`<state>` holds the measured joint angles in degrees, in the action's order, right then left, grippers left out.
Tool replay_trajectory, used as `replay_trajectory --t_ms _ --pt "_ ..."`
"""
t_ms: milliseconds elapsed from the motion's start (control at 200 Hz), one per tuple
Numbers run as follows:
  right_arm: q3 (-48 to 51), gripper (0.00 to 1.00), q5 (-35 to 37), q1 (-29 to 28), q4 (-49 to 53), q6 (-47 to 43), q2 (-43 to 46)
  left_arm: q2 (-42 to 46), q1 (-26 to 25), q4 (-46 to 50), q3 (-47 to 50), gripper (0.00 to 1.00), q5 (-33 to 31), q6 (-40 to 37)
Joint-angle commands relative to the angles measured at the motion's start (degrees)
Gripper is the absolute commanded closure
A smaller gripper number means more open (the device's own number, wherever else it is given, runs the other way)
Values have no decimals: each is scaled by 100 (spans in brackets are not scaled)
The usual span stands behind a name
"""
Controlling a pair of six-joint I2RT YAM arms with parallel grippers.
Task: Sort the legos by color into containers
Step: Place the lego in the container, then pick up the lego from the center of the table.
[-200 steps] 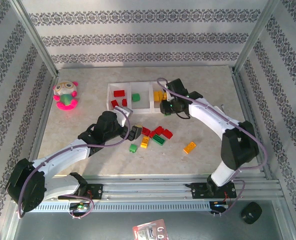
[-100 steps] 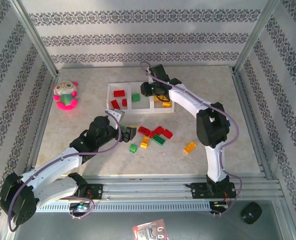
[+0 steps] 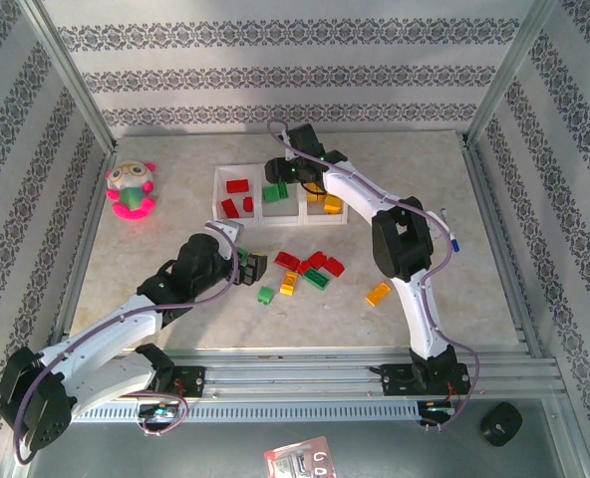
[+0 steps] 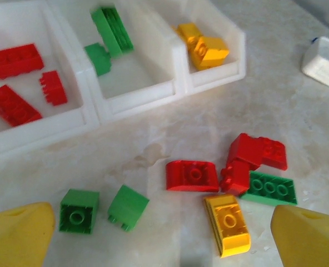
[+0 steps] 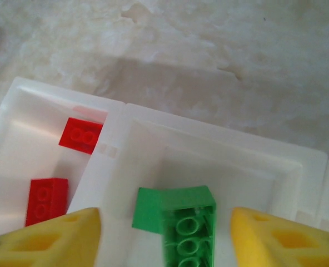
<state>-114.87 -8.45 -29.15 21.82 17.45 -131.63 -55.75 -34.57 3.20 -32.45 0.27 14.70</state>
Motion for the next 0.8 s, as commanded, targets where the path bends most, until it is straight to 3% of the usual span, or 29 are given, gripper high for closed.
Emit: replay_trajectory --t_ms 0,150,260,340,560,794 --pt "101 29 57 -65 8 -262 508 -147 -83 757 -320 1 -451 355" --pt "1339 21 -9 -71 -412 -359 1440 -456 -46 1506 -635 1 -1157 930" --pt "2421 18 -125 -82 -715 -365 2204 -757 -5 1865 -867 1 -1275 1137" --pt "3153 16 -175 -98 -850 -367 2730 -1034 103 2032 -1037 0 -1130 1124" --pt "4605 14 -346 -160 -610 -526 4262 -1917 588 2615 -1613 12 -485 994" --pt "5236 11 -177 -170 -324 -611 5072 -2883 1050 2712 -2167 26 129 265"
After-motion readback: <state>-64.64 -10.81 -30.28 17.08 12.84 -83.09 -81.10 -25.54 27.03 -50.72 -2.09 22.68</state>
